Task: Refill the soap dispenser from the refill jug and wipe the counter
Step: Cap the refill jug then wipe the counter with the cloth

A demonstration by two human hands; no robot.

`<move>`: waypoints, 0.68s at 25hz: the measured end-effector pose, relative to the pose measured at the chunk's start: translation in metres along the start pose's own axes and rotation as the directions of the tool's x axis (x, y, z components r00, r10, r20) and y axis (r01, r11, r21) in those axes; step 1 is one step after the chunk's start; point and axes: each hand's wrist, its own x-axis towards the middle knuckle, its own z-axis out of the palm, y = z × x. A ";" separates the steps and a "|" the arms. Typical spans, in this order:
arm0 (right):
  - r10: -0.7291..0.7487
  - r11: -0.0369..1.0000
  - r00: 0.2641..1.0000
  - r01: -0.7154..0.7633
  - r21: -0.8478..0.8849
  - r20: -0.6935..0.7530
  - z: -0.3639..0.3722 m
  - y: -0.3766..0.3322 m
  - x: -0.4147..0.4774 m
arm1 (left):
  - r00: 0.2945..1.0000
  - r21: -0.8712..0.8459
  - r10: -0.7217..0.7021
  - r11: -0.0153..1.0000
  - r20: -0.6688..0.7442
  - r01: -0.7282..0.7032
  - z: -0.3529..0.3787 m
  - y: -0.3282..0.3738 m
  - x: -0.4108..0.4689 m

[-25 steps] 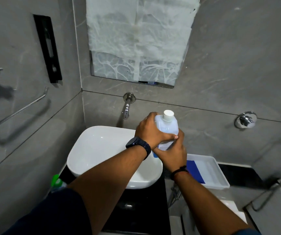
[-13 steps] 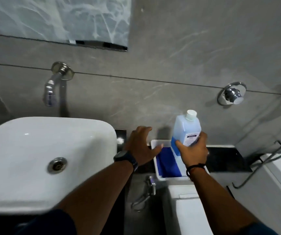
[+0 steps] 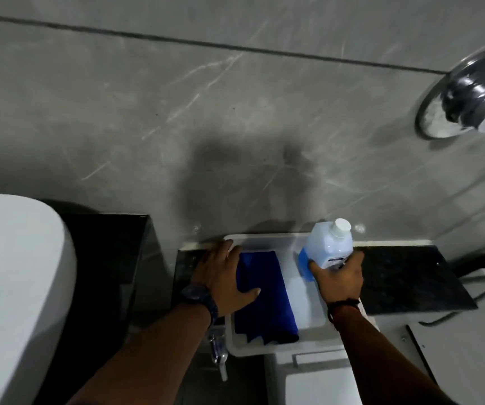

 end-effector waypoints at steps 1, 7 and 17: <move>-0.002 1.000 1.000 0.002 0.004 -0.001 0.007 0.009 0.003 | 1.000 0.009 0.000 1.000 0.019 0.000 0.008 0.000 0.005; 0.020 0.998 0.999 -0.018 0.056 -0.042 0.026 0.019 0.008 | 0.994 0.058 0.073 0.995 0.086 -0.078 0.035 -0.005 0.011; 0.384 0.800 0.867 -0.141 -0.583 0.318 0.084 -0.003 -0.067 | 0.992 0.058 0.004 0.998 0.124 -0.011 0.013 -0.023 0.008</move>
